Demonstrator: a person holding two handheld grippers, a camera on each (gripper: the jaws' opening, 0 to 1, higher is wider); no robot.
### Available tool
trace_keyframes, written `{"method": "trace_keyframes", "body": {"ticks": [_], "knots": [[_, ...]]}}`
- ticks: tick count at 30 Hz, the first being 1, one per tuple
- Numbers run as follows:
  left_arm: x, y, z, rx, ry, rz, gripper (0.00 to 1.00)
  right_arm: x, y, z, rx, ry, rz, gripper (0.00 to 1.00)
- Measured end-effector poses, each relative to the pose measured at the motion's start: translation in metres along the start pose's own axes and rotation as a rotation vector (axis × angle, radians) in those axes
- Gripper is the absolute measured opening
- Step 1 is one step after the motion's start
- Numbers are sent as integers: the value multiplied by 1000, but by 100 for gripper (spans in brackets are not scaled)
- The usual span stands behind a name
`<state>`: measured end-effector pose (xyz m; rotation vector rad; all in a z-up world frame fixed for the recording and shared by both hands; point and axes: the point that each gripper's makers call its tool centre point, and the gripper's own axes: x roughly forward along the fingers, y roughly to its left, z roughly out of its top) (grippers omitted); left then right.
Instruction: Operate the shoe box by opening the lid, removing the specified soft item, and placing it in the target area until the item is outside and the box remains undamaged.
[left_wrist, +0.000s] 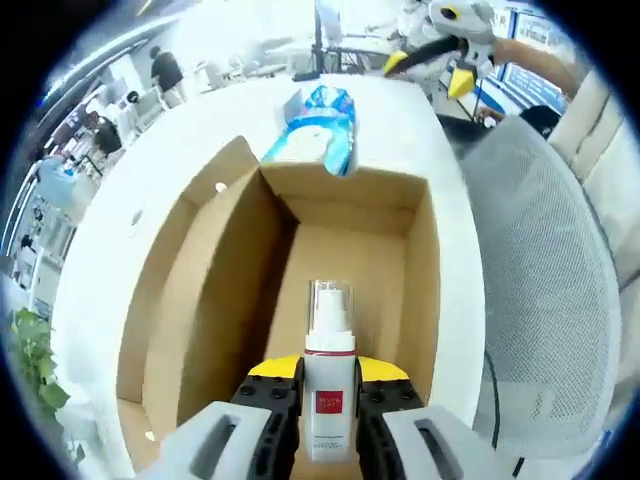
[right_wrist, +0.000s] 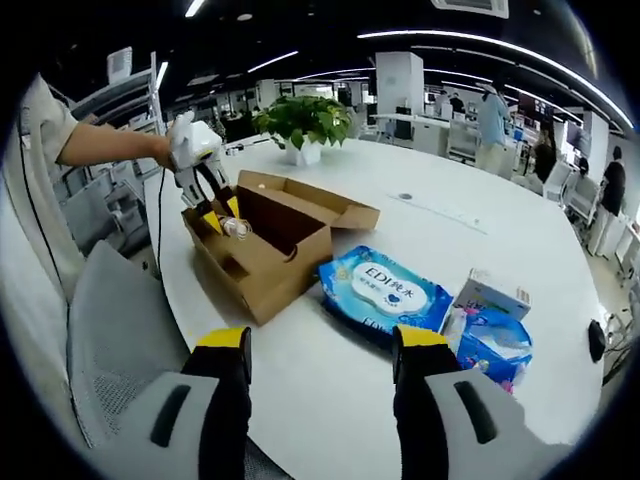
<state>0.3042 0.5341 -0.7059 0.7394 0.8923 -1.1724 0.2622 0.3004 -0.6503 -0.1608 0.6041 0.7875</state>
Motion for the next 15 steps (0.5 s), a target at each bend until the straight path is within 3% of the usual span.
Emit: {"method": "trace_keyframes", "body": {"ticks": [7, 15], "knots": [[-9, -5, 23, -56, -78, 44, 19, 18, 19, 14, 47, -28, 33, 50], [-12, -6, 39, -144, -159, 94, 19, 40, 42, 31, 71, -53, 84, 44]]}}
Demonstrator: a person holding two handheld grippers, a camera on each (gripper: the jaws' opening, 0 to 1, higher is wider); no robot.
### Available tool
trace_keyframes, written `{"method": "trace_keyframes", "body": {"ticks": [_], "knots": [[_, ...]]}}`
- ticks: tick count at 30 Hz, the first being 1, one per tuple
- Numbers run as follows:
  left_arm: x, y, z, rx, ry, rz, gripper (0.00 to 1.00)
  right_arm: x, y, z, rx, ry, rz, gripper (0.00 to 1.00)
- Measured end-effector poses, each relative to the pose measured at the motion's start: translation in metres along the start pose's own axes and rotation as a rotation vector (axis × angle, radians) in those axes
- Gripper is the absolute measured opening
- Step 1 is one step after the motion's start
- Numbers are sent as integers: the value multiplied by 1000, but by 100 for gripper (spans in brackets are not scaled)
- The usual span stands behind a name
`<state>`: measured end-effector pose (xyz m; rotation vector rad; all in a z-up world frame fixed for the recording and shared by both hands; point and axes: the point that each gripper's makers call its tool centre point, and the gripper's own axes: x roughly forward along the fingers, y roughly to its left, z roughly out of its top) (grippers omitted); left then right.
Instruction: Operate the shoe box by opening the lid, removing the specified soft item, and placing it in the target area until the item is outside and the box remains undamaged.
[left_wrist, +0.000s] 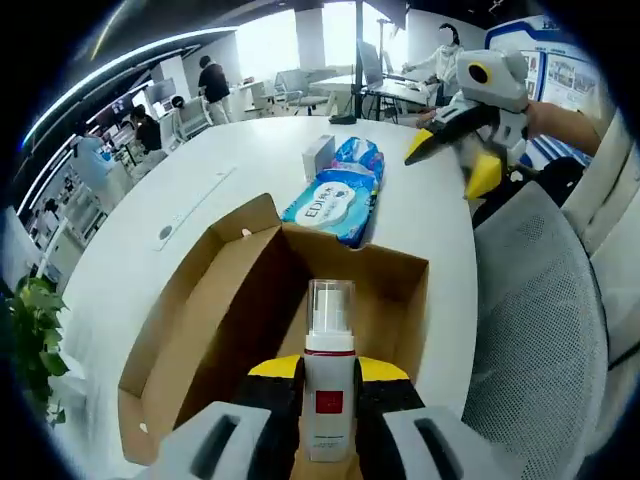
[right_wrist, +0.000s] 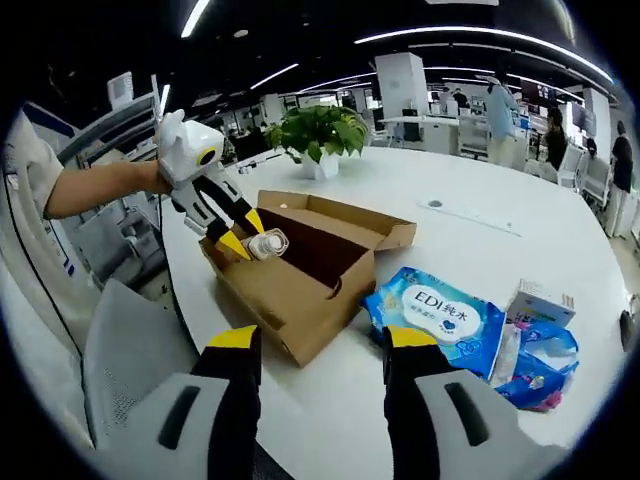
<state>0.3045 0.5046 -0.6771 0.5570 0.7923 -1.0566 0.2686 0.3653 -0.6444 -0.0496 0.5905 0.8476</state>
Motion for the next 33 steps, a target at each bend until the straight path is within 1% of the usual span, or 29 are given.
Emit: {"method": "trace_keyframes", "body": {"ticks": [2, 7, 10, 14, 15, 16, 17, 19, 21, 24, 28, 33], "knots": [[-2, -3, 5, -34, -29, 6, 19, 7, 7, 5, 3, -6, 13, 43], [-4, -9, 10, -68, -59, 35, 19, 19, 19, 15, 9, -21, 40, 40], [-4, -10, 12, -115, -93, 53, 19, 27, 24, 23, 20, -35, 50, 38], [-4, -14, 15, -148, -125, 78, 19, 37, 28, 35, 77, -65, 53, 35], [-4, -15, 17, -155, -133, 87, 19, 39, 28, 36, 86, -67, 51, 34], [-4, -16, 19, -178, -145, 95, 19, 42, 28, 38, 95, -66, 48, 34], [-4, -14, 23, -203, -166, 110, 19, 45, 28, 39, 104, -66, 47, 34], [-4, -14, 29, -244, -194, 119, 19, 50, 28, 41, 129, -67, 43, 33], [-5, -14, 33, -256, -209, 129, 19, 55, 28, 44, 145, -67, 37, 33], [-4, -17, 38, -278, -217, 146, 19, 59, 28, 49, 163, -74, 27, 31], [-4, -17, 45, -323, -256, 168, 19, 63, 27, 58, 225, -97, 24, 27], [-2, -18, 50, -336, -271, 191, 19, 69, 23, 61, 263, -92, 1, 26]]}}
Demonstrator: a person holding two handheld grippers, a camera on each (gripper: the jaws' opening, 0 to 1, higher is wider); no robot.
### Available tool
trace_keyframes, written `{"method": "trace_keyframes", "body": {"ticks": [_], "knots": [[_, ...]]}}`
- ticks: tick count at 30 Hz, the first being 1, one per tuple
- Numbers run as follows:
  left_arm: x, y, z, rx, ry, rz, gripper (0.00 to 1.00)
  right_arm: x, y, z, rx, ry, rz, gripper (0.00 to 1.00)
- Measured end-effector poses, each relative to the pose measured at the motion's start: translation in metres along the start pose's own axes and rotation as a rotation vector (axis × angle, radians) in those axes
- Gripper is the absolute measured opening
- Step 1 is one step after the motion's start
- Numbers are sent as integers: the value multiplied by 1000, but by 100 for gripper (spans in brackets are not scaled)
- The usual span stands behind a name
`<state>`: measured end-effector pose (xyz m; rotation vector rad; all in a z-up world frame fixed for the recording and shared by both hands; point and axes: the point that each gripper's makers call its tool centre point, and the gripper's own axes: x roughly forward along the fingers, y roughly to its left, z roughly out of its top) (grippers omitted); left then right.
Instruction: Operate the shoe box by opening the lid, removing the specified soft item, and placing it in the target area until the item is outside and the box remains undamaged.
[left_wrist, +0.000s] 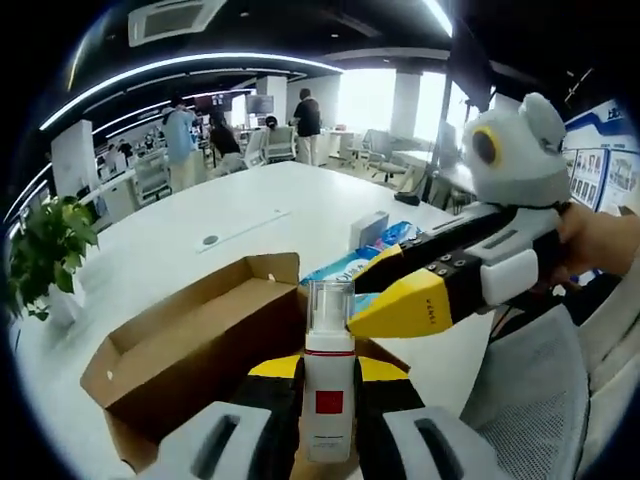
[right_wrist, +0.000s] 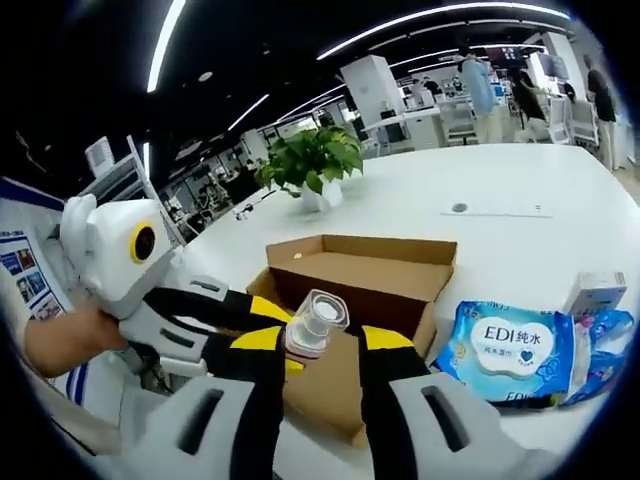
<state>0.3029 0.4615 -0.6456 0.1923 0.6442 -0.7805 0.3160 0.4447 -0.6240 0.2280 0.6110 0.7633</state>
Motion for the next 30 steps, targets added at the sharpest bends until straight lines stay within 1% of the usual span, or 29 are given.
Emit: {"method": "trace_keyframes", "body": {"ticks": [2, 4, 6, 8, 11, 17, 20, 25, 30], "knots": [[1, -1, 2, -9, -11, 10, 19, 1, -3, 1, 28, 1, -15, 24], [1, -3, 6, -31, -28, 15, 19, 2, -3, 4, 48, -5, -17, 24], [3, -8, 9, -34, -36, 11, 19, 3, -2, 6, 56, -6, -18, 22], [5, -7, 10, -47, -41, 19, 19, 5, -5, 6, 55, -1, -34, 22], [5, -8, 10, -82, -52, 14, 19, 5, -8, 7, 91, -2, -33, 22], [4, -9, 9, -89, -55, 7, 19, 6, -6, 6, 121, 19, -9, 20], [4, -7, 8, -94, -55, 4, 19, 6, 0, 11, 140, 8, 31, 17], [4, -5, 9, -88, -59, -8, 19, 6, 6, 14, 85, 13, 46, 16], [4, -7, 12, -38, -76, -47, 20, 3, 4, 16, 71, 16, 70, 16]]}}
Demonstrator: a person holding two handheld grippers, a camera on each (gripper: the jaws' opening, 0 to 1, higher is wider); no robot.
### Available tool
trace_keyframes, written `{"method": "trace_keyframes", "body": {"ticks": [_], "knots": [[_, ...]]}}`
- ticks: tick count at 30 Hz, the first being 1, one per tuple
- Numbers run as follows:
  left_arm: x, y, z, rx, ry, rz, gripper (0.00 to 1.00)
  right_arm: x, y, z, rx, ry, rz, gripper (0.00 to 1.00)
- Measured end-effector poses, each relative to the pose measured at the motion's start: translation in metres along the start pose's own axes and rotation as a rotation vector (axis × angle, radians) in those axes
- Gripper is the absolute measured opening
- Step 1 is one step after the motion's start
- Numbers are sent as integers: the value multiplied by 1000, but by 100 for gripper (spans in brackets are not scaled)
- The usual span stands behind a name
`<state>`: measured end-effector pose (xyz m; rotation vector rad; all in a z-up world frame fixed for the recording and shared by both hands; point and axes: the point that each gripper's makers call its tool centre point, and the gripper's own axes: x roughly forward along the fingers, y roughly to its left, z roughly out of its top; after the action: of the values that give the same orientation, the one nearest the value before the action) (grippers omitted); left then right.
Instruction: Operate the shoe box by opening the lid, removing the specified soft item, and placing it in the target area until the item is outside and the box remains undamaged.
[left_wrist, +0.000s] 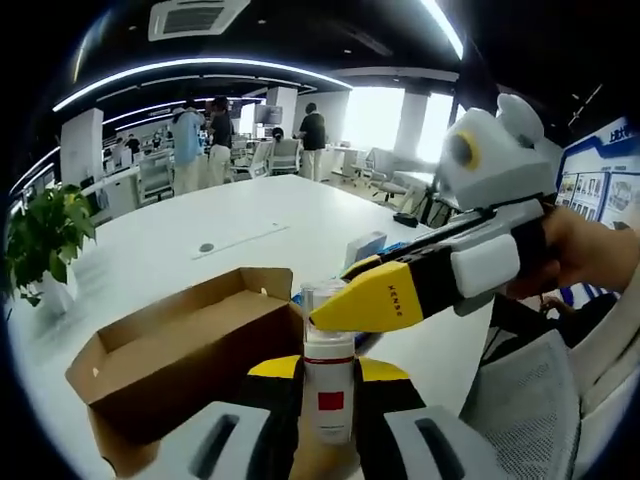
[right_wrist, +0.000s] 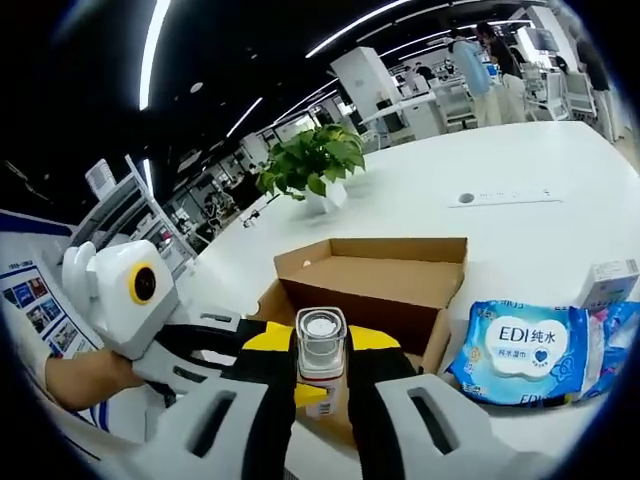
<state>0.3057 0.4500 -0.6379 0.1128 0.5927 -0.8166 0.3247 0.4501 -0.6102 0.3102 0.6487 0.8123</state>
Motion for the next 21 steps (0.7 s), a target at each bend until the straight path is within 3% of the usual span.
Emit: {"method": "trace_keyframes", "body": {"ticks": [4, 9, 21], "knots": [[-1, -3, 2, 14, 3, -39, 20, -4, -4, 1, -51, 4, 4, 15], [-4, 2, 3, 24, 8, -50, 28, -11, -7, 5, -102, 7, 29, 15], [-30, 28, 2, 44, 22, -27, 37, -27, -15, 22, -295, 16, 103, 16]]}}
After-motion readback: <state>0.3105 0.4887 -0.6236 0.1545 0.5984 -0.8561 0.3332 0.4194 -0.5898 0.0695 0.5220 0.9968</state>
